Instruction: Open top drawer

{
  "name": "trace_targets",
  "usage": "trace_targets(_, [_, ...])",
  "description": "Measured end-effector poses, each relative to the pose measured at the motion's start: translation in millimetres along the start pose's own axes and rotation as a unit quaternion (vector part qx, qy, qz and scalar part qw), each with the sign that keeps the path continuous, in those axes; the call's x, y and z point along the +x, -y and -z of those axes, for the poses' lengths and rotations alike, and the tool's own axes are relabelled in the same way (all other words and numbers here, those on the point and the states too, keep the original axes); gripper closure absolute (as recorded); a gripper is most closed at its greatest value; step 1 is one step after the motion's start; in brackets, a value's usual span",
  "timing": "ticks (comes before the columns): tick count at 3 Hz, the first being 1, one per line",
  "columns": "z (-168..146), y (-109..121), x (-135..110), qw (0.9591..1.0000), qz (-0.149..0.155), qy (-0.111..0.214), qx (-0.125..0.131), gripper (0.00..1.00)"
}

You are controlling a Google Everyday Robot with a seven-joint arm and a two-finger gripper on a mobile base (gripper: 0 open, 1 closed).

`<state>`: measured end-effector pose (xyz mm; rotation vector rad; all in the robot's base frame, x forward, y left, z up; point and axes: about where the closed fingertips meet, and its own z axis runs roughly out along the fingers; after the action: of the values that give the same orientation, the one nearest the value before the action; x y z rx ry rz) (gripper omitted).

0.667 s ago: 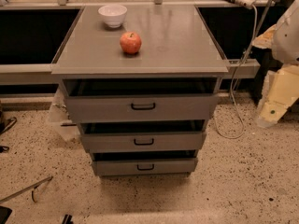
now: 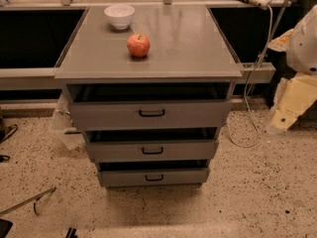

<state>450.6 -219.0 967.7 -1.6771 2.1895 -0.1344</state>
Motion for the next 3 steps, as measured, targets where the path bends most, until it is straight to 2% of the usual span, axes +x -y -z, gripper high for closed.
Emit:
trace_targets(1, [-38.5, 16.4, 0.0, 0.9995, 0.002, 0.021, 0.024, 0.00])
trace_targets(2, [-76.6, 26.8, 6.5, 0.9985, -0.007, 0.047, 0.027, 0.00])
trace_targets(3, [-116.9, 20.0, 7.7, 0.9984, 0.004, 0.056, -0.001, 0.00])
